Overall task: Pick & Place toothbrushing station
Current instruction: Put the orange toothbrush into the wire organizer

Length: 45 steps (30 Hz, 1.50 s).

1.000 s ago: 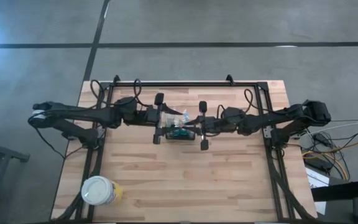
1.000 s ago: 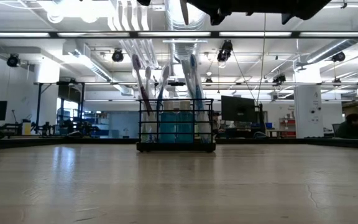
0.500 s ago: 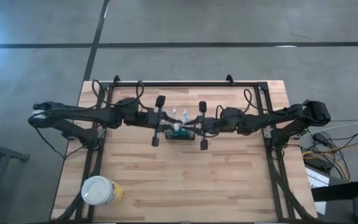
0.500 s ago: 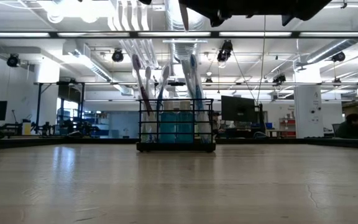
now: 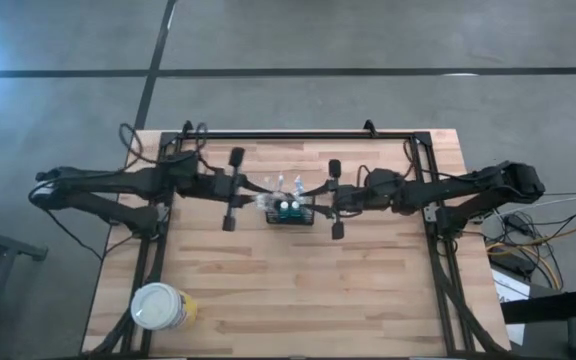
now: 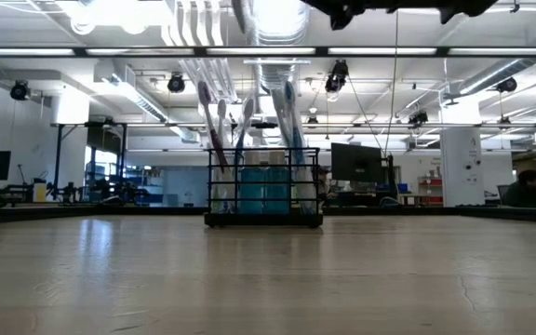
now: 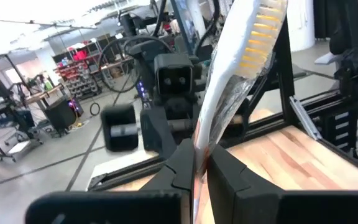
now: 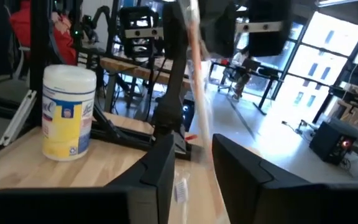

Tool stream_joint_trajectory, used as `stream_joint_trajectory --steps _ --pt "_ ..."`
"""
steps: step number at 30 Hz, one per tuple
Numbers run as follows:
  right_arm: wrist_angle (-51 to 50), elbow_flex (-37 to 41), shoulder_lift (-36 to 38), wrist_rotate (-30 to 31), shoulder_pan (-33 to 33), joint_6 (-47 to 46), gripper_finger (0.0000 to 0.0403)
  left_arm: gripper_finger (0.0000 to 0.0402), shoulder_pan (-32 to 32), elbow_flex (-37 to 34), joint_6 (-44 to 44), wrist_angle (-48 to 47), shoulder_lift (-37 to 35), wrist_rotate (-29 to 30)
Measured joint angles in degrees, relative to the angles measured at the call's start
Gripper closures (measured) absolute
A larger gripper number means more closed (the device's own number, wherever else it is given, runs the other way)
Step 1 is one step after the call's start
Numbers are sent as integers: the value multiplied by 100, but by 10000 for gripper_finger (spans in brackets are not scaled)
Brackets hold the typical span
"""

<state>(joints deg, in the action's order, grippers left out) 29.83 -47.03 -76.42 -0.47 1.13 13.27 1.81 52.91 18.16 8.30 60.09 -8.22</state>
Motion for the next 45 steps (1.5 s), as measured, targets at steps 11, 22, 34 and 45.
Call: stream_joint_trajectory --steps 11,22,34,45 --pt "506 1444 2007 -23 144 -505 334 380 94 -1854 -912 227 -2327 34" --pt "1697 3490 4020 44 166 -880 380 380 158 -3330 -1259 270 -4095 884" --pt "2285 4457 4734 250 162 -779 394 380 481 -3537 -1529 -188 -4238 576" --pt "2141 4651 4793 516 162 -773 394 379 522 -3942 -1738 -115 -4487 333"
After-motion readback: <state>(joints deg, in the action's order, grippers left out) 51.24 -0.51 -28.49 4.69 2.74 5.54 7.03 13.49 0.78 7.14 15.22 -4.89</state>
